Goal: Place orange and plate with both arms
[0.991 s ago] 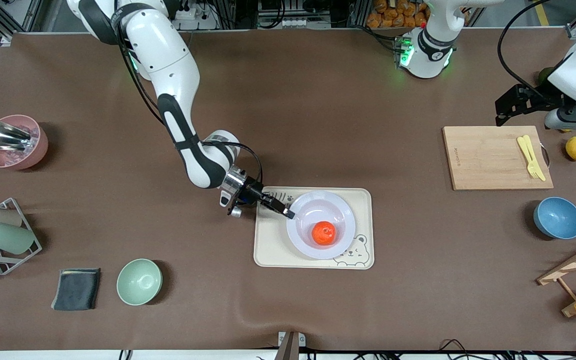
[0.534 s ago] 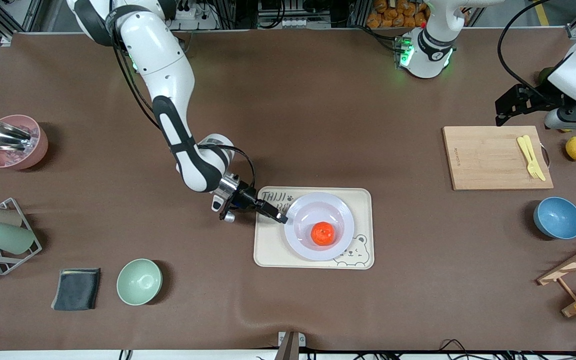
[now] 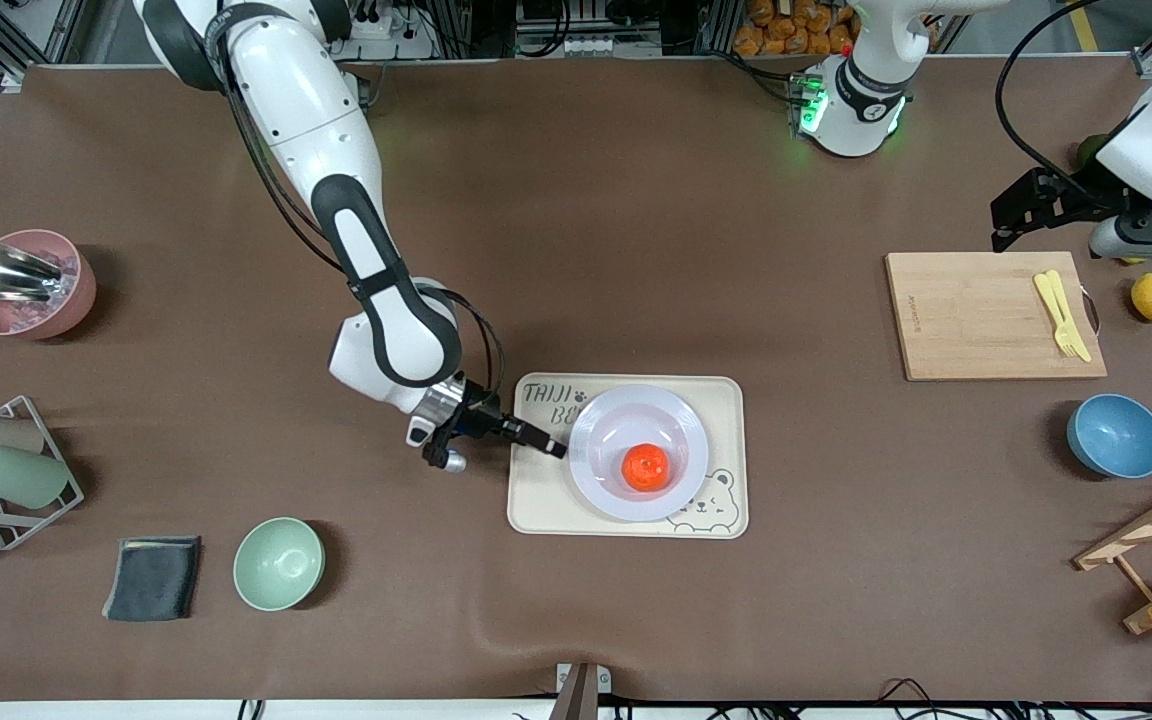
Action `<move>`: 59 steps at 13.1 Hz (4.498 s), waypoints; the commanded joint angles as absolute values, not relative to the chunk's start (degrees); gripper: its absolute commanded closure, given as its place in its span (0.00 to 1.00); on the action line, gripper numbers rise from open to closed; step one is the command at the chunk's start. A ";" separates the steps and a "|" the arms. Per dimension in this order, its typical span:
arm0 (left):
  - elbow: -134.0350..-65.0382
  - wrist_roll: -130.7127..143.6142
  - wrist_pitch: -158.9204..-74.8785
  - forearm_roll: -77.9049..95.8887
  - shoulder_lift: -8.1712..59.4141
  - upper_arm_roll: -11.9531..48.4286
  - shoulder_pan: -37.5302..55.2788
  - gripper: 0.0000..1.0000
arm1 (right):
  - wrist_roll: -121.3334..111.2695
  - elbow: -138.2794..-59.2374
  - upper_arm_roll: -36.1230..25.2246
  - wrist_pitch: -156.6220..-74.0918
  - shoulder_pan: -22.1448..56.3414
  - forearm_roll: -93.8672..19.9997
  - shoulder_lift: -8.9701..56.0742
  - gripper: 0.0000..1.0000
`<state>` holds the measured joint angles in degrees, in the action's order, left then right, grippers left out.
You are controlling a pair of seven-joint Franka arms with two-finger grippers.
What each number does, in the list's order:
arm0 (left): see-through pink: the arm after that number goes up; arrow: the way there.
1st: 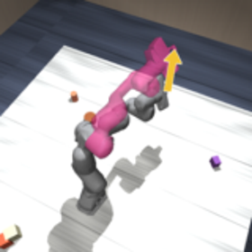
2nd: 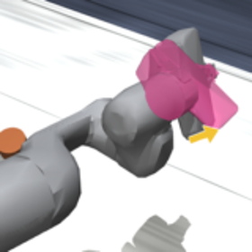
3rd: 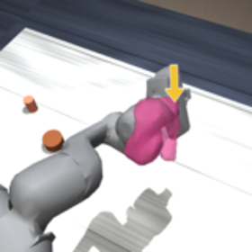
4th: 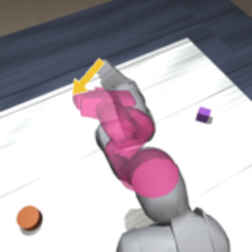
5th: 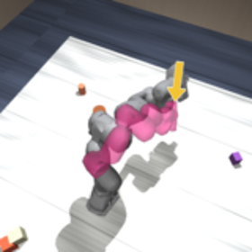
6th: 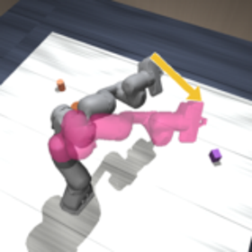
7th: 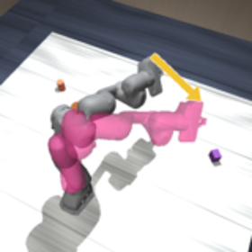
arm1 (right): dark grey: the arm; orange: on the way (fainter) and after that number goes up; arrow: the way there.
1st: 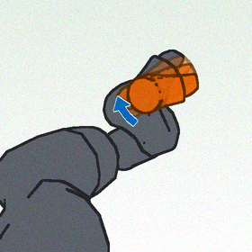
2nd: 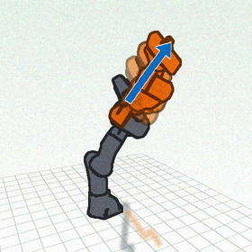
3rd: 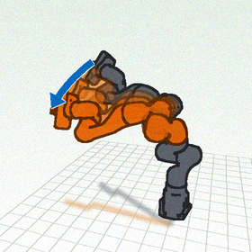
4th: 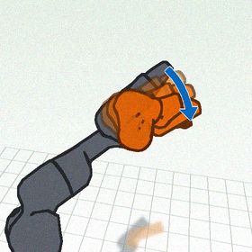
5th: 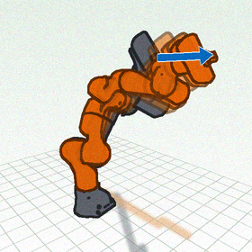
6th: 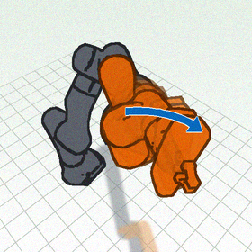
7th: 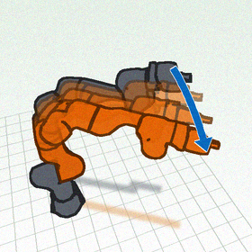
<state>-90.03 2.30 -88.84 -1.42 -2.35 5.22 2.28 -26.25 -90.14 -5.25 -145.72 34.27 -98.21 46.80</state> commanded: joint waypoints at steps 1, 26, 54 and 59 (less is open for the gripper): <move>-89.03 1.41 -88.15 -0.26 -2.37 5.27 2.02 0.00 | -19.36 -90.26 -5.54 -144.84 32.09 -86.61 45.18 0.45; -89.03 1.93 -87.45 -0.09 -2.55 5.19 1.58 0.00 | -15.65 -85.69 -6.94 -103.90 -0.53 -21.83 21.56 0.00; -89.03 1.23 -86.75 -0.09 -2.64 4.75 1.41 0.00 | -13.63 -92.99 -2.64 -96.15 -3.61 -0.97 -1.93 0.00; -89.03 1.23 -86.75 -0.09 -2.64 4.75 1.49 0.00 | -13.18 -92.90 -2.64 -96.15 -2.82 -0.97 -1.58 0.00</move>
<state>-89.78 2.30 -87.70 -1.42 -2.39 4.83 1.86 -14.31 -92.98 -2.83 -96.01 -3.36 -1.45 -1.42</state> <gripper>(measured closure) 0.000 0.000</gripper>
